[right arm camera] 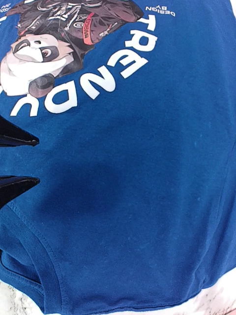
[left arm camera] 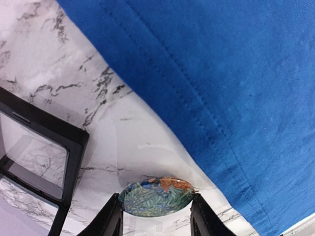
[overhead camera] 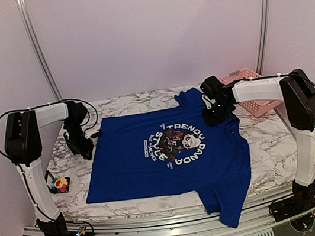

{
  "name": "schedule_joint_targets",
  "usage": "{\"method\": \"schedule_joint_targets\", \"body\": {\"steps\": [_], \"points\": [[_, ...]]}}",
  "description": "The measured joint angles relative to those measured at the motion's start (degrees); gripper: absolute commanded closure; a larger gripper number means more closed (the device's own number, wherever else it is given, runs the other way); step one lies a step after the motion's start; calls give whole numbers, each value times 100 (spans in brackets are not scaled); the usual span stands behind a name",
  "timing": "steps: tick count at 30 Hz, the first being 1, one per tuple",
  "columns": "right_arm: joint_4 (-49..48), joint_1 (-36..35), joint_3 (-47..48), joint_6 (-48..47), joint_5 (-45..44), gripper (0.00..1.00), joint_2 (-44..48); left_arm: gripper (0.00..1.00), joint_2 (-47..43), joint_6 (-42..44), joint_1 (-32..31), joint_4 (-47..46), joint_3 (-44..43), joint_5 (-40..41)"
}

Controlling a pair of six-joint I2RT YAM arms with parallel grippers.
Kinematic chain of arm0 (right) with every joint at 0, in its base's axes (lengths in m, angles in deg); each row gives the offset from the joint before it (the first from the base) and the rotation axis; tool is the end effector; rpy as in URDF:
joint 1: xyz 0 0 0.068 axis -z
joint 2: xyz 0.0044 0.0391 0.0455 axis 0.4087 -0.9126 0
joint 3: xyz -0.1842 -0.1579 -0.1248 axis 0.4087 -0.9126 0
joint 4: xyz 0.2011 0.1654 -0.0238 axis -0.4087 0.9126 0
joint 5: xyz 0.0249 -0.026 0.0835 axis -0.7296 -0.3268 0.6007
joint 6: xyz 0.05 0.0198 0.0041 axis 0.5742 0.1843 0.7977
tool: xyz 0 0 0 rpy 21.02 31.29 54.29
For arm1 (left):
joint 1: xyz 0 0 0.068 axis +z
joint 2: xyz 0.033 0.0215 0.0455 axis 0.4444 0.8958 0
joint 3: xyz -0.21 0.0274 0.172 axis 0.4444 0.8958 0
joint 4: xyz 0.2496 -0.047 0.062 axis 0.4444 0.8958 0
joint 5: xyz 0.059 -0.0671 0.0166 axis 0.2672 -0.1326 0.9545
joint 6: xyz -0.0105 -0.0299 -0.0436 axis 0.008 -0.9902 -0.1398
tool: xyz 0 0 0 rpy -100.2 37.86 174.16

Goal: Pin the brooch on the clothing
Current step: Pick up the brooch from the center of the board, then pass from the left arm to the right

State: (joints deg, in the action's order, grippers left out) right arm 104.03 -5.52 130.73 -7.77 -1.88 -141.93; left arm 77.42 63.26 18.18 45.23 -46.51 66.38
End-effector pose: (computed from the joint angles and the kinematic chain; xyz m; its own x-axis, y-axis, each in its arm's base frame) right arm 0.3660 0.2041 0.1863 -0.8695 -0.1464 -0.4717 -0.1966 0.9787 0.0586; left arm 0.3758 -0.0514 0.1648 -0.8136 0.5747 0.0885 0.5793 0.8141 0.0393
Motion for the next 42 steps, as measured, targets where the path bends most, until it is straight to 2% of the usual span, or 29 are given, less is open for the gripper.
{"method": "schedule_joint_targets", "body": {"steps": [9, 12, 17, 19, 22, 24, 26, 28, 34, 42], "points": [[0, 0, 0, -9, 13, 80, 0, 61, -59, 2, 0, 140, -273, -317], [-87, -2, -17, -125, 146, 77, 61, 62, -203, 2, -7, 321, -542, -621], [-1025, -142, -605, -713, 680, 73, 946, 62, -608, 70, -240, 730, -1351, -1163], [-1707, -297, -1038, -1200, 962, 72, 1556, 62, -695, 109, -476, 925, -1729, -1351], [-3080, -614, -1902, -2258, 1687, 62, 2575, 62, -734, 195, -986, 1082, -2275, -1679], [-3941, -782, -2441, -3075, 2271, 61, 3049, 62, -737, 264, -1298, 1156, -2505, -1875], [-4682, -949, -2894, -4046, 2986, 61, 3362, 61, -737, 389, -1648, 1193, -2695, -2083], [-5021, -1106, -2949, -4909, 3499, 60, 3359, 61, -737, 538, -1954, 1226, -2826, -2232], [-4924, -1580, -2280, -7044, 4006, 59, 2848, 61, -745, 1102, -2994, 1270, -3171, -2682], [-4087, -1801, -1982, -8891, 4087, 59, 2765, 62, -758, 1545, -3832, 1309, -3051, -2787]]}}
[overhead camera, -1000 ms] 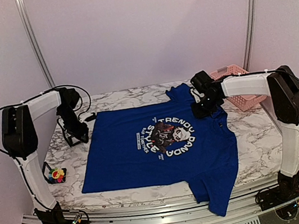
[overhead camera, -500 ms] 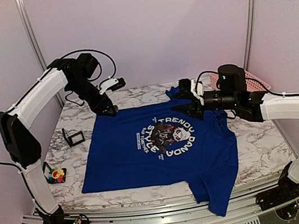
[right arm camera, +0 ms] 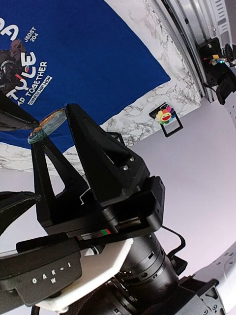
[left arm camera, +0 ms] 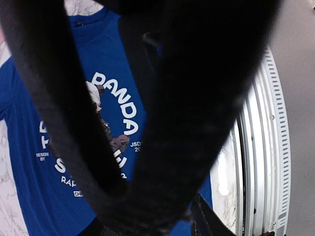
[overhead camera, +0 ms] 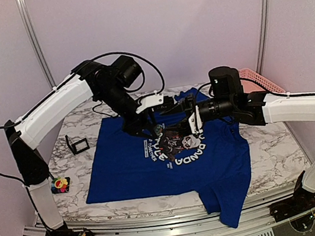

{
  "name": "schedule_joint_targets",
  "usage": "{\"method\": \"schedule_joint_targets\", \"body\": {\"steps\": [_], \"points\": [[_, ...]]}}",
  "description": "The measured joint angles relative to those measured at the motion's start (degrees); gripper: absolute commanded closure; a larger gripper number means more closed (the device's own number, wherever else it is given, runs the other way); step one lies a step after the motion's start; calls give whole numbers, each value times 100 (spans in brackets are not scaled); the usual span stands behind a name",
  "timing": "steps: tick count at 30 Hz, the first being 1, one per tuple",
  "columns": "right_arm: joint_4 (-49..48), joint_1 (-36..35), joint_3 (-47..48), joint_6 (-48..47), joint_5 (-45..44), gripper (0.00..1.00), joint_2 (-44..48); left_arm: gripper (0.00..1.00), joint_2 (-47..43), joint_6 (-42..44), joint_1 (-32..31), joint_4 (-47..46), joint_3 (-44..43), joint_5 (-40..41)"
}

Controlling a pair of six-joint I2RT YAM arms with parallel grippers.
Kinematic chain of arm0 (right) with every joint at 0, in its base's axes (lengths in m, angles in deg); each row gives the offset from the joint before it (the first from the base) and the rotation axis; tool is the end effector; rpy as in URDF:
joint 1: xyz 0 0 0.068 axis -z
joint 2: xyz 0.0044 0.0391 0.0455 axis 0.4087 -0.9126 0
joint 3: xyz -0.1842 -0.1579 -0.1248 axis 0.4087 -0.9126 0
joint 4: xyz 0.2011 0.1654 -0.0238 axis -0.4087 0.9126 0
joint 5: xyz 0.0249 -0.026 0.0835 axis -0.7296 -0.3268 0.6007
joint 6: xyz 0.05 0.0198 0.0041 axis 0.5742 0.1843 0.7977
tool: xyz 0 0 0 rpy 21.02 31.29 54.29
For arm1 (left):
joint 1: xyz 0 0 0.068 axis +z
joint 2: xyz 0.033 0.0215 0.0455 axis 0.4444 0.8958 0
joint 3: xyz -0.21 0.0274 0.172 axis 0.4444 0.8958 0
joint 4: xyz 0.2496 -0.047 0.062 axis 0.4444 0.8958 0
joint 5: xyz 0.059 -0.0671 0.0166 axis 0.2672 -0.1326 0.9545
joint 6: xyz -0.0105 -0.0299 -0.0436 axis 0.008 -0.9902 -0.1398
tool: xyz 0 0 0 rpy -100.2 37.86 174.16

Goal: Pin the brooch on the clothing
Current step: Pass from the left arm to the right

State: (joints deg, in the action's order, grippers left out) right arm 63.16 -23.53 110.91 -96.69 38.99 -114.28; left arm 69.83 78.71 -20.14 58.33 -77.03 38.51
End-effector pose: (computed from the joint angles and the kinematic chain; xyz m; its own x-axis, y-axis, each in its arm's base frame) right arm 0.2217 0.2736 0.3144 0.8787 -0.1846 -0.4403 -0.4646 -0.1187 -0.8775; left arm 0.2556 -0.2901 0.3538 0.0447 0.8521 -0.5215 0.9973 -0.0687 -0.0268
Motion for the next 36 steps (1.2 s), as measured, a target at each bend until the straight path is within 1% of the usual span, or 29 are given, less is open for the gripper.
{"method": "schedule_joint_targets", "body": {"steps": [6, 11, 15, 26, 31, 36], "points": [[769, -9, 85, -890, -184, 60, 26, 62, -2, 79, -129, 9, 0, 2], [1075, -9, 87, -1410, -269, 62, 28, 62, -2, 76, -192, 9, 0, 7], [1126, -33, 96, -1644, -297, 64, 28, 63, -2, 68, -243, 7, 11, 7], [990, -219, 111, -1939, -337, 74, -94, 64, -2, 59, -264, 11, 55, 9], [887, -234, 179, -2085, -393, 82, -249, 64, -2, 59, -280, 11, 59, -2], [763, -247, 181, -2177, -479, 98, -317, 64, -2, 61, -286, 9, 129, 0]]}}
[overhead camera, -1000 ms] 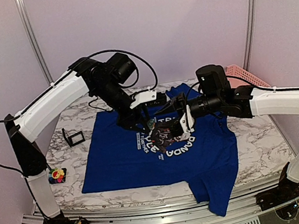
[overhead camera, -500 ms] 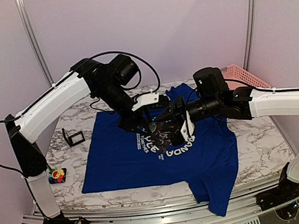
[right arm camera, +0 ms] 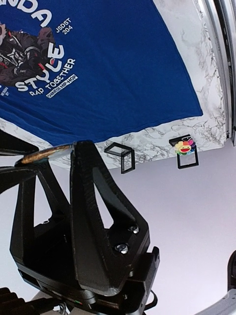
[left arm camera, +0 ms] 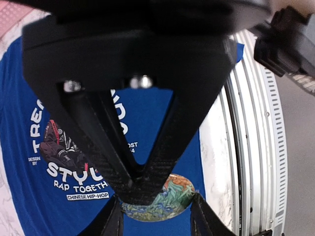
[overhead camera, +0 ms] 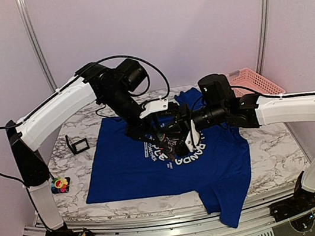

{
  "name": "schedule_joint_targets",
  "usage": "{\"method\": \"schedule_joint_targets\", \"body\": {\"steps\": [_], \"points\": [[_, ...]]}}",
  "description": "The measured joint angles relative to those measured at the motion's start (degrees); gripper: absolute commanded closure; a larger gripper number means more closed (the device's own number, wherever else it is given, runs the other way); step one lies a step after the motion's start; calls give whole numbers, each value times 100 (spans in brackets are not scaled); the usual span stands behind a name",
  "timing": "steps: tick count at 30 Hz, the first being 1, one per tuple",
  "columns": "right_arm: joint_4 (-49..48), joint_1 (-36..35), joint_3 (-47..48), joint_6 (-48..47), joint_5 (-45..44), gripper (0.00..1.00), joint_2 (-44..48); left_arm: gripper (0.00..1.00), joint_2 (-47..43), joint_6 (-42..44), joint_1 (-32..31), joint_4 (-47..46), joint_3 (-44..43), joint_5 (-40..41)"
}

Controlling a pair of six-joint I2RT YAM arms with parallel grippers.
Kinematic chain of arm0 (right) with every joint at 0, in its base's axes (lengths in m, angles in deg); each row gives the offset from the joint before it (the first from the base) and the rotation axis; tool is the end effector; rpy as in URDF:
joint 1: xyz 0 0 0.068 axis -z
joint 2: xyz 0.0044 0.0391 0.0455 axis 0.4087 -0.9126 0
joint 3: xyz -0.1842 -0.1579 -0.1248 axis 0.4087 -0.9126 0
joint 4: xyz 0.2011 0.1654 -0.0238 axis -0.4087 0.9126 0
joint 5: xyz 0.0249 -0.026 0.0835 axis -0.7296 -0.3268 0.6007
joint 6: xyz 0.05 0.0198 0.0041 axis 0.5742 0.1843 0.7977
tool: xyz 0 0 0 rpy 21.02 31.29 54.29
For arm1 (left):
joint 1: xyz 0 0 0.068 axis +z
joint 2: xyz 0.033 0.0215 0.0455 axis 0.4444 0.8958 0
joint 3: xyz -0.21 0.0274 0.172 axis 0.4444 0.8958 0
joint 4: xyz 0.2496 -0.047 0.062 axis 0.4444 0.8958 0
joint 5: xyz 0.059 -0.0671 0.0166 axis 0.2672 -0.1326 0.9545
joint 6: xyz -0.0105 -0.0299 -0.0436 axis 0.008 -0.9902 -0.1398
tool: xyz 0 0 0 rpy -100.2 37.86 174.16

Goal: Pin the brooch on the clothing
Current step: Pass from the left arm to the right, then pass from the right arm to the left

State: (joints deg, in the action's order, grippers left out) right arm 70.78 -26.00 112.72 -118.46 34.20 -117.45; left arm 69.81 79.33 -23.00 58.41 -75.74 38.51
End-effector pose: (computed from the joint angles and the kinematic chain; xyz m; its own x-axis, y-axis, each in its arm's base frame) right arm 0.2181 0.2890 0.2931 0.9732 -0.1788 -0.1449 -0.1945 -0.3024 -0.9331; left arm 0.2405 -0.3021 0.3477 0.0900 0.8567 -0.5079 0.9911 -0.1270 -0.0386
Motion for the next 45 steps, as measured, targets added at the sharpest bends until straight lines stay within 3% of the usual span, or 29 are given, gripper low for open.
{"method": "schedule_joint_targets", "body": {"steps": [4, 7, 9, 10, 14, 18, 24, 29, 36, 45], "points": [[59, -15, 0, -120, 0, 100, -24, 59, 0, -2, 0, 70, 33, -9], [96, -39, 0, -129, -2, 100, -24, 35, 0, -2, 0, 109, 46, -42], [116, -46, 0, -39, 4, 100, -24, 3, -2, 13, -2, 103, 46, -13], [105, -44, 0, 61, 9, 100, -22, 1, -9, 7, -2, 103, 48, 15], [96, -46, 0, 616, -4, 100, -11, 0, -85, 22, 20, 101, 42, 85], [-17, -44, 0, 1853, -87, 100, 37, 0, -476, -13, 188, 94, 50, 138], [-223, 199, 81, 5156, 37, 100, 94, 0, -1775, -133, 686, 7, 369, 254], [-595, 555, 13, 7742, 433, 100, 144, 0, -3279, -225, 695, -232, 2114, 321], [-1130, 614, -535, 9954, 824, 100, 669, 1, -4841, -1029, 214, -1888, 3954, 328], [-1840, 599, -1408, 11119, 852, 100, 1878, 14, -4461, -2391, -573, -4627, 5049, 87]]}}
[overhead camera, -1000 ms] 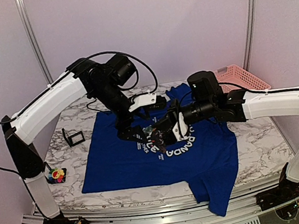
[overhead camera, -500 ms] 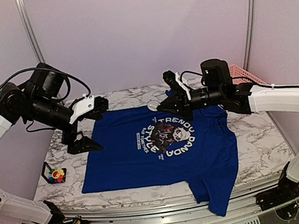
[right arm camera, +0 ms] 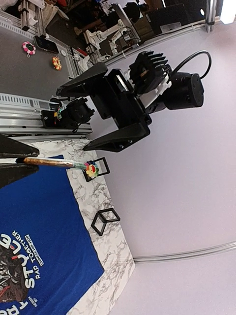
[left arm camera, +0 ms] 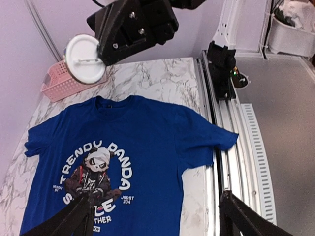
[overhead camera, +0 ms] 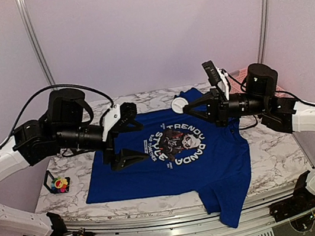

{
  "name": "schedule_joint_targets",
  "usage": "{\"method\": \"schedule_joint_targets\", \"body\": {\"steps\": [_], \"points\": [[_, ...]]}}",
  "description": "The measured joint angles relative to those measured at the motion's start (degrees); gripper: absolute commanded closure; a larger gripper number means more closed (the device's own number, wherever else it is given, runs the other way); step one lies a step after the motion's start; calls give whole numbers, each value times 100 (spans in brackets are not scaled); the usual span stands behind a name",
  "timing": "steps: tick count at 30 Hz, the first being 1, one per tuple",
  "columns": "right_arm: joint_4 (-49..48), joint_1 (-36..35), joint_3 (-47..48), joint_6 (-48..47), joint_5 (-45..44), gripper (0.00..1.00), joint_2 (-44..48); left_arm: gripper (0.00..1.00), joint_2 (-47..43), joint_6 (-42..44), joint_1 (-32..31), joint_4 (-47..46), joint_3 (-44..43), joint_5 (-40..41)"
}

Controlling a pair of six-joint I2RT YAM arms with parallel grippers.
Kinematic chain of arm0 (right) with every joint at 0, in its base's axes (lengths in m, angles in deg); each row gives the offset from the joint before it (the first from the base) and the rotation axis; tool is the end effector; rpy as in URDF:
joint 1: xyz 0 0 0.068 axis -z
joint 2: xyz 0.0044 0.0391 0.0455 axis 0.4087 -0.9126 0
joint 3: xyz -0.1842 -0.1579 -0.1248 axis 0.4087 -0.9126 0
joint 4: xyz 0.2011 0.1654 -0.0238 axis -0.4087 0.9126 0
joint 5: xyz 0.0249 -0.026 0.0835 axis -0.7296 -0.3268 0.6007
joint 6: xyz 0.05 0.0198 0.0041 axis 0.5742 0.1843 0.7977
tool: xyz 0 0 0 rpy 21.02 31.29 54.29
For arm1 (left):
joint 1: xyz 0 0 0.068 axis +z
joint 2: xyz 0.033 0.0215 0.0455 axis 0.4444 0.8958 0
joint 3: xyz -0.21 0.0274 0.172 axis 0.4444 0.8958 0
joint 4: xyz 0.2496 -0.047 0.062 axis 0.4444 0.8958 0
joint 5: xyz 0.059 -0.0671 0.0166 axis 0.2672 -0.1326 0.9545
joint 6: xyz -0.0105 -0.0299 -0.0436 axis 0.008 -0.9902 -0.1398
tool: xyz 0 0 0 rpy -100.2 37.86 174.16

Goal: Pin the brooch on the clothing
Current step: Pass from the right arm to the left

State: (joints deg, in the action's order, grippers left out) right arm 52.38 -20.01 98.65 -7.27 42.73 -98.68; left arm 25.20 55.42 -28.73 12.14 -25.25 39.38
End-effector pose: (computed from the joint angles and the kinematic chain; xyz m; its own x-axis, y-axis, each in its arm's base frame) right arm 0.1887 0.2142 0.3396 -0.3024 0.0456 -0.9521 -0.9455 0.1124 0.3057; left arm 0.1315 -0.2125 0.3642 0.0458 0.4637 -0.8848 0.9886 0.1059 0.1067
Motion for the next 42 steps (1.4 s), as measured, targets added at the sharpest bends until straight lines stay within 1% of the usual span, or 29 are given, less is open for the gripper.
{"method": "schedule_joint_targets", "body": {"steps": [4, 5, 8, 9, 11, 12, 14, 17, 21, 26, 27, 34, 35, 37, 39, 40, 42], "points": [[-129, 48, 0, -46, 83, 100, 256, 16, 511, -485, -284, -1163, -127, -90], [-175, 90, 2, -59, 160, 100, 271, 18, 660, -629, -304, -1425, -173, -118], [-267, 280, 2, -81, 367, 100, 258, 35, 997, -1025, -291, -2070, -243, -275], [-293, 330, 2, -96, 417, 100, 256, 39, 1099, -1165, -262, -2295, -245, -352], [-385, 411, 2, -177, 560, 100, 256, 42, 1290, -1534, -210, -2798, -247, -562], [-428, 426, 2, -208, 623, 100, 256, 43, 1309, -1591, -177, -2859, -249, -581], [-551, 435, 2, -278, 813, 100, 245, 45, 1438, -1882, -79, -3270, -249, -789], [-660, 435, 24, -382, 1034, 100, 210, 53, 1593, -2271, 22, -3814, -249, -999], [-691, 442, 98, -529, 1274, 100, 96, 70, 1749, -2662, 52, -4417, -249, -1178], [-671, 442, 229, -640, 1445, 100, -4, 97, 1788, -2883, 66, -4763, -236, -1294], [-669, 442, 258, -658, 1471, 100, -13, 100, 1788, -2922, 74, -4819, -229, -1283], [-549, 442, 404, -723, 1556, 100, -48, 100, 1788, -2999, 120, -5040, -177, -1379], [-518, 442, 413, -734, 1565, 97, -55, 100, 1788, -2999, 127, -5060, -160, -1397], [-455, 439, 439, -752, 1569, 77, -66, 100, 1786, -2997, 142, -5108, -120, -1423], [-382, 439, 472, -772, 1558, 60, -83, 100, 1786, -2997, 146, -5152, -85, -1447], [-337, 442, 492, -798, 1547, 55, -87, 100, 1777, -2997, 149, -5169, -63, -1460], [-188, 442, 551, -935, 1534, 49, -81, 100, 1762, -2997, 151, -5180, -22, -1462]]}}
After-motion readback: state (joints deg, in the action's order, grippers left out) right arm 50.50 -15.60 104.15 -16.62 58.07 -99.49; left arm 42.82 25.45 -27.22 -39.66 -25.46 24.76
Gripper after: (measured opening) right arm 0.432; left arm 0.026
